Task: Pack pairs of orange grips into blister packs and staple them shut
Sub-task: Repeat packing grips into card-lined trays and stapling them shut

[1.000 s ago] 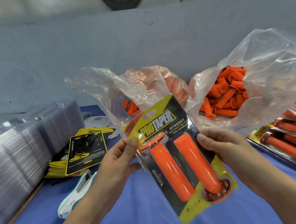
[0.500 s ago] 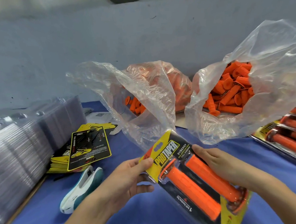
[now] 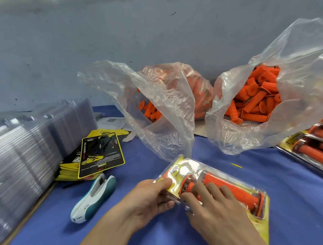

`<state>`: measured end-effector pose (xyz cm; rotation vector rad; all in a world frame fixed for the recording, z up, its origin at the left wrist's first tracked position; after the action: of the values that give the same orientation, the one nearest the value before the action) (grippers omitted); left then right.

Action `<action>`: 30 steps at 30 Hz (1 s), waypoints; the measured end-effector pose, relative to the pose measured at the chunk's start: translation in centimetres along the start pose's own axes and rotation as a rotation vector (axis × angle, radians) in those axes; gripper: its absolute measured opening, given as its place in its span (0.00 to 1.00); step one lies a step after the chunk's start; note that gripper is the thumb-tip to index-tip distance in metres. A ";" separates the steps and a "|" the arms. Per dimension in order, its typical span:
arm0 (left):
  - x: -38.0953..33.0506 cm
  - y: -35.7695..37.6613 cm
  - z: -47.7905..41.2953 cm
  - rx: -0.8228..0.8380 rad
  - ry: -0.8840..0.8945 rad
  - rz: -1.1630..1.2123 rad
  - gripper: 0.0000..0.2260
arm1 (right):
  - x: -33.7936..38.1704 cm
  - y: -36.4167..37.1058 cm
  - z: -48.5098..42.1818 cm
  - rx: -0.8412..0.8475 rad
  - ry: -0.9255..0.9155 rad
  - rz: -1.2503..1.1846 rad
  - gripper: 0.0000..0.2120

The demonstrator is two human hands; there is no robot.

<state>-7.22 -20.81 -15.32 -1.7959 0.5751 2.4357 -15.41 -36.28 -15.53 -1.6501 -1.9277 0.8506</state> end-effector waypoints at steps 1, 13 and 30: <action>0.1 0.1 0.0 -0.008 -0.015 0.016 0.06 | -0.1 0.3 0.3 -0.040 -0.004 0.055 0.06; -3.2 -9.0 2.3 -0.647 0.388 -1.532 0.22 | -0.6 -0.5 0.5 -0.177 -0.048 0.082 0.11; -2.4 -2.5 6.9 0.235 -0.078 -0.432 0.28 | -1.3 -0.6 0.2 -0.103 -0.033 0.055 0.11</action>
<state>-12.06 -15.76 -11.99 -1.5355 0.3955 2.0446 -15.77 -37.61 -15.23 -1.7668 -1.9868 0.8174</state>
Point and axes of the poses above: each hand's wrist, its own z-axis away from the middle knuckle, its own y-axis out of the palm, x = y × z, the point moved 1 cm from there along -z, towards the middle knuckle, and after that the axes turned 11 degrees about y, right-handed, at the moved point
